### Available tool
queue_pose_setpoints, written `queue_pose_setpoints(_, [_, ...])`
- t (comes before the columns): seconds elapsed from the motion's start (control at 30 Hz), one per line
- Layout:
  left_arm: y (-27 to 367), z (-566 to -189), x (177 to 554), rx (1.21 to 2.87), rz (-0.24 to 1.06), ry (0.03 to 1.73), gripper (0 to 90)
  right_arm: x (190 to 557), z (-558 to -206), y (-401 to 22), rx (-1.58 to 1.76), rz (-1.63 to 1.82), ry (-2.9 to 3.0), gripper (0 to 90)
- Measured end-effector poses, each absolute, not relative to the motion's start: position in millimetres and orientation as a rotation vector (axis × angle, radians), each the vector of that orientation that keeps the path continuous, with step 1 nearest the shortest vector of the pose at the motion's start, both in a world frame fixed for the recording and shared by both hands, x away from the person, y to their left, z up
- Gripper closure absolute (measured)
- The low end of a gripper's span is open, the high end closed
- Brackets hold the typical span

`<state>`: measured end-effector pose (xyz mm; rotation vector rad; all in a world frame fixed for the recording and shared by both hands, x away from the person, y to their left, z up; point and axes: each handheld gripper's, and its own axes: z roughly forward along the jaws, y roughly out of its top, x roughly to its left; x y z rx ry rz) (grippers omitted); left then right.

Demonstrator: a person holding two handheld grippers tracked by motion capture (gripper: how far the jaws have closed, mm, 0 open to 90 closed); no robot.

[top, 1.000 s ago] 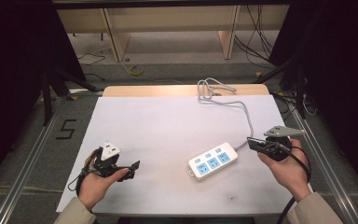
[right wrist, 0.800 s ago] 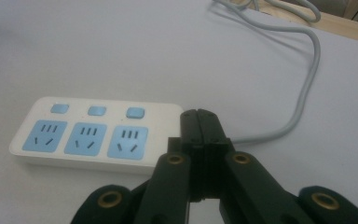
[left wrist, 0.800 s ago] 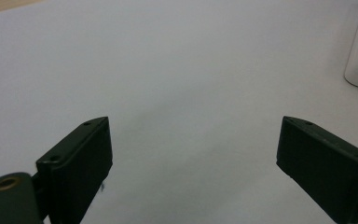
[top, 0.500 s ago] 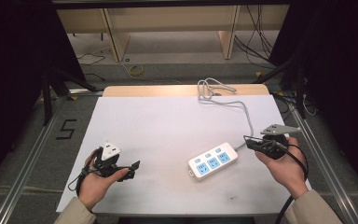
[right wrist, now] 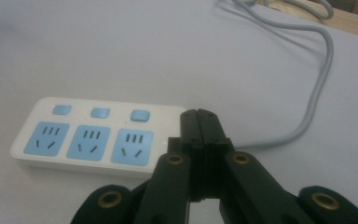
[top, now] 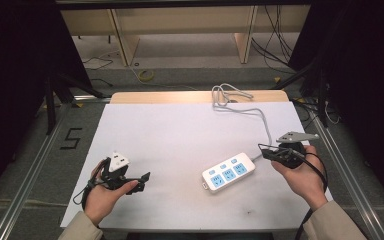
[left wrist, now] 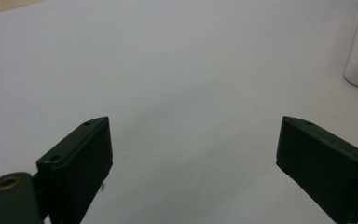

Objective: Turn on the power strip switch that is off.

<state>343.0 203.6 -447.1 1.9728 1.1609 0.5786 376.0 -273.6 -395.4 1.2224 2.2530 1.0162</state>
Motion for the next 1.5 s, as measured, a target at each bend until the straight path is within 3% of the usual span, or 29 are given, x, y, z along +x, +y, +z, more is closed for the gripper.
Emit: queue_pose_setpoints(1.5, [202.9, -447.3, 343.2, 1.979, 0.585, 1.157, 10.6, 394.5, -398.9, -252.1, 1.208, 0.969, 2.331, 90.0])
